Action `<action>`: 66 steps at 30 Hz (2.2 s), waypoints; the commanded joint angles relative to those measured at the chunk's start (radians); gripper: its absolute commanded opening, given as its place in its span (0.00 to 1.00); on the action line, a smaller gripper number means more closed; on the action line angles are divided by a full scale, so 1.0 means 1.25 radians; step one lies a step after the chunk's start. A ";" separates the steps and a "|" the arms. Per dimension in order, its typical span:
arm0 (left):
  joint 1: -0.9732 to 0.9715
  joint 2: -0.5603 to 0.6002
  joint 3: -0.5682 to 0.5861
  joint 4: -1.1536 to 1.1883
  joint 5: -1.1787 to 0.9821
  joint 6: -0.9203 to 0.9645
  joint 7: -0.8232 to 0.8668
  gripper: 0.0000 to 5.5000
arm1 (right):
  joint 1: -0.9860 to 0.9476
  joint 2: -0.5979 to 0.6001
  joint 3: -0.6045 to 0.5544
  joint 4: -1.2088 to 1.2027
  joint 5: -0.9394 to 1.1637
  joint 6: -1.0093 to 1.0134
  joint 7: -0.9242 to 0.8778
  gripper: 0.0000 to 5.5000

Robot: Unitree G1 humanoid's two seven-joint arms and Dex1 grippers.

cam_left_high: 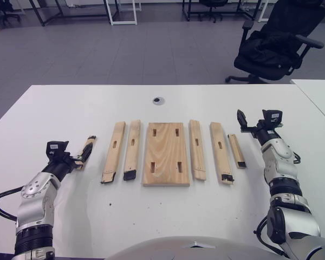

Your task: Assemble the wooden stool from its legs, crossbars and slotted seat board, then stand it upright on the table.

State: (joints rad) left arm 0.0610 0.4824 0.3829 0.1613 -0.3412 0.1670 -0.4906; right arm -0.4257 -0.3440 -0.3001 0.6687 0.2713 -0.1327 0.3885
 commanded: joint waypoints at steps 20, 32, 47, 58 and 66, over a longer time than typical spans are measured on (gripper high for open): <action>0.034 0.019 -0.039 0.038 0.038 0.041 0.006 0.60 | -0.008 0.000 0.015 0.026 -0.010 -0.008 0.000 0.98; 0.074 0.045 -0.106 0.010 0.087 0.066 -0.011 0.23 | -0.020 -0.001 0.032 0.030 -0.012 0.053 -0.009 0.98; -0.256 -0.186 -0.332 -0.317 -0.001 -0.067 0.016 0.23 | -0.131 0.335 0.095 -0.571 0.573 0.734 -0.088 0.88; -0.239 -0.147 -0.399 -0.308 0.113 -0.109 -0.024 0.23 | -0.127 0.346 0.090 -0.586 0.605 0.763 -0.161 0.50; -0.239 -0.142 -0.393 -0.306 0.136 -0.115 -0.021 0.23 | -0.112 0.344 0.082 -0.611 0.631 0.777 -0.189 0.22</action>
State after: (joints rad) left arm -0.2431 0.2926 -0.1156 -0.2269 -0.1839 0.0275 -0.5138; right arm -0.5748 0.0875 -0.1892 -0.0727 1.0260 0.8147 0.1709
